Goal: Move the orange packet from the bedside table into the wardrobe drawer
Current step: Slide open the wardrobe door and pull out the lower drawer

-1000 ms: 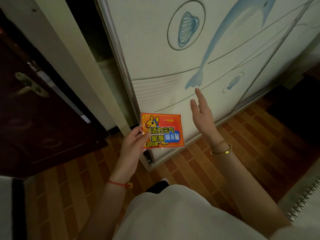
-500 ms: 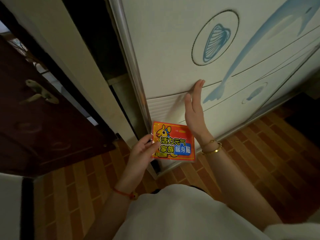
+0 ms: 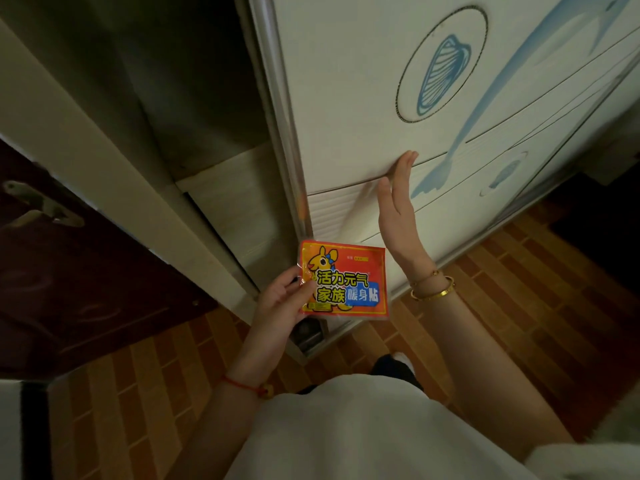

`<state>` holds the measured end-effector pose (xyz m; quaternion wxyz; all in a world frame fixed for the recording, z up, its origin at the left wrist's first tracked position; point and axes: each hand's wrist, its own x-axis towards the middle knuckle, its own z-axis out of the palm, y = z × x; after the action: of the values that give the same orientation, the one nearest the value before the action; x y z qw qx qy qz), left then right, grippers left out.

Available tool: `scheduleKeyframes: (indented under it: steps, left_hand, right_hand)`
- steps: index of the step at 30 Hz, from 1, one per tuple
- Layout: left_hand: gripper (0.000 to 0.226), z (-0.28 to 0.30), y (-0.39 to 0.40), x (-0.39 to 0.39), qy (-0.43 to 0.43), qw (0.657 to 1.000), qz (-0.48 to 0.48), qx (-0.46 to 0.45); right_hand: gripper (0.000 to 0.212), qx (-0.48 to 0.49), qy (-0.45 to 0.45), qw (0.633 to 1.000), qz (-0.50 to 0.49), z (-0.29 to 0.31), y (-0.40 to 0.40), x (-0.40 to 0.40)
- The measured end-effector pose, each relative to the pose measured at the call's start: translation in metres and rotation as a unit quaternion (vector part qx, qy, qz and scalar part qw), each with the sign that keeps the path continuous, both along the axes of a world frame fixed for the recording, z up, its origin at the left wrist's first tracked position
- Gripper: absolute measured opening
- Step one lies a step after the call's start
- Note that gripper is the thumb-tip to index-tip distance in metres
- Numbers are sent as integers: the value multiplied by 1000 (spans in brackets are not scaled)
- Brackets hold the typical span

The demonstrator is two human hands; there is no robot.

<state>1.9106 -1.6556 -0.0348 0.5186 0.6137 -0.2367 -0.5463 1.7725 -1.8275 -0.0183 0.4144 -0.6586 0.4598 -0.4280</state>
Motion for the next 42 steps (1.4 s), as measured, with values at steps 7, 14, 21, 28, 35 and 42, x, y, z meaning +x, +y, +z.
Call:
scheduleKeyframes:
  steps: [7,14,21,28,35,42]
  left_hand:
    - [24,10,-38,-22,-5,1000,-3,-20]
    - [21,19,-90,-66,-11,999,7,-39]
    - [28,29,-149,-114,-4,998,25,-58]
    - [27,34,-200,-162,-8,996,31,-82]
    - [27,43,-244,-209,2,994,44,-101]
    - [22,53,-274,-241,13,992,56,-111]
  right_hand:
    - [62,-4,3,1000,-20,-2,-46,-35]
    - [64,-5,-1,999,-33,-3,-103,-83]
    - [67,6,11,999,-46,5,-166,-138]
    - [70,-32,1,997,-64,28,-201,-178]
    - [64,-199,50,979,-8,52,-216,-209]
    - [60,-234,54,971,-8,59,-259,-239]
